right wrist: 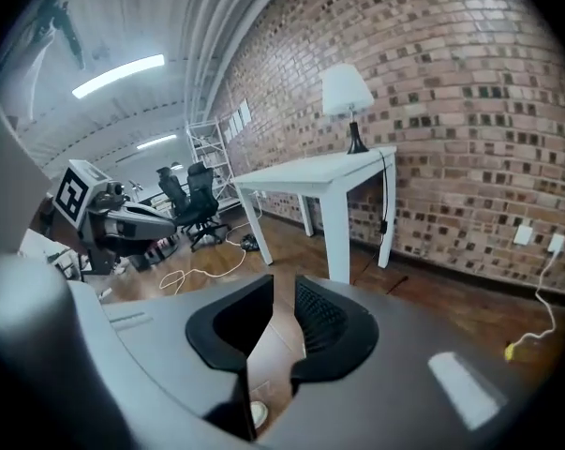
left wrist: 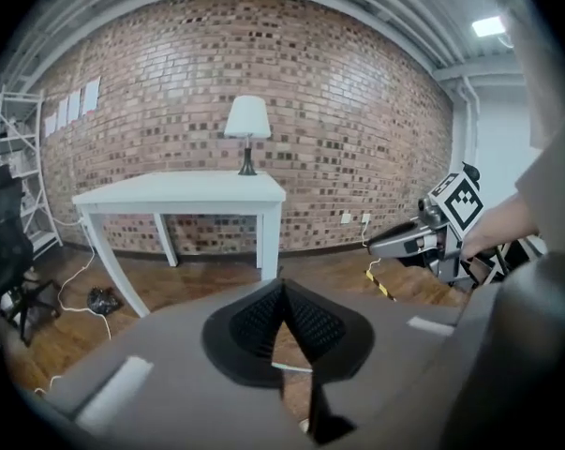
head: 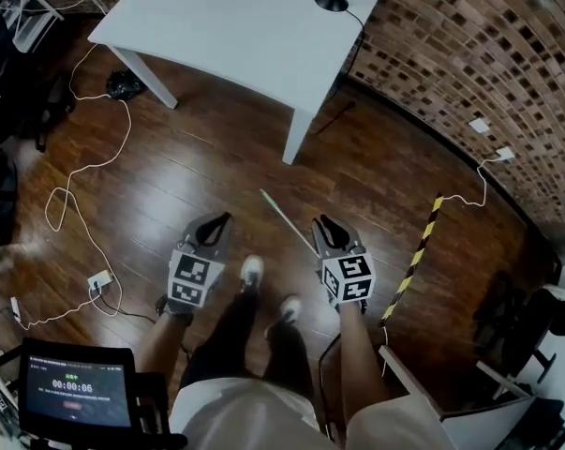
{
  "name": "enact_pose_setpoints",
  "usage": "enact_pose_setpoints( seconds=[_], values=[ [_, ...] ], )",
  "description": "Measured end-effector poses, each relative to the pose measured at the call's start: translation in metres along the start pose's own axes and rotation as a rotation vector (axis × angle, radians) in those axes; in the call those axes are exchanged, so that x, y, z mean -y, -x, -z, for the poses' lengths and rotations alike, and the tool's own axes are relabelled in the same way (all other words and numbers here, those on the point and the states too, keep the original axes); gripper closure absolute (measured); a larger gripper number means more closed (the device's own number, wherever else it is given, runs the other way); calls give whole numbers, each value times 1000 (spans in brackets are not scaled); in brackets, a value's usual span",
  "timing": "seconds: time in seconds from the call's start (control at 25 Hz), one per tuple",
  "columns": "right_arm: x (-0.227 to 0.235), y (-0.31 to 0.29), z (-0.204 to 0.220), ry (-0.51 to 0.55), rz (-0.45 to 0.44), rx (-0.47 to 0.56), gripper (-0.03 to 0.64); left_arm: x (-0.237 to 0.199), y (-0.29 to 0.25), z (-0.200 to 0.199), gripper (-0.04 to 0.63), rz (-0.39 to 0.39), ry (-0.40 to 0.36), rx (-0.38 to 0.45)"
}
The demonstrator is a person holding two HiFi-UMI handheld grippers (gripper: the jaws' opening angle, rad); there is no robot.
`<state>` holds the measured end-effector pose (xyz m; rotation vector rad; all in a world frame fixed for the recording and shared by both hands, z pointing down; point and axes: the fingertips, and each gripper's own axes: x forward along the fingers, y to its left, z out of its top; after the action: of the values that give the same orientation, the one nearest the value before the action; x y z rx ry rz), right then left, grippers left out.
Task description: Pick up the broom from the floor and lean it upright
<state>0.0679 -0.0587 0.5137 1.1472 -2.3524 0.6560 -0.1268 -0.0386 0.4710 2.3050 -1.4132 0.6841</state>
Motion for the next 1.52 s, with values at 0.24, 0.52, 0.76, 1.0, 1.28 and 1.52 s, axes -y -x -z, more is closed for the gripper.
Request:
enact_pose_setpoints(
  seconds=[0.24, 0.52, 0.76, 1.0, 1.28, 1.52],
  values=[
    [6, -98, 75, 9, -46, -118, 528, -33, -72, 98, 594, -19, 95, -107],
    [30, -186, 185, 88, -78, -264, 528, -39, -160, 191, 594, 24, 112, -89],
    [56, -244, 251, 83, -58, -292, 528, -44, -216, 262, 594, 19, 148, -131],
    [60, -291, 297, 54, -66, -273, 526, -42, -260, 309, 594, 9, 179, -126],
    [63, -333, 375, 87, -108, -337, 500, -37, -296, 377, 594, 9, 186, -161],
    [87, -378, 447, 89, -101, -413, 485, -34, -325, 429, 594, 18, 183, -193]
  ],
)
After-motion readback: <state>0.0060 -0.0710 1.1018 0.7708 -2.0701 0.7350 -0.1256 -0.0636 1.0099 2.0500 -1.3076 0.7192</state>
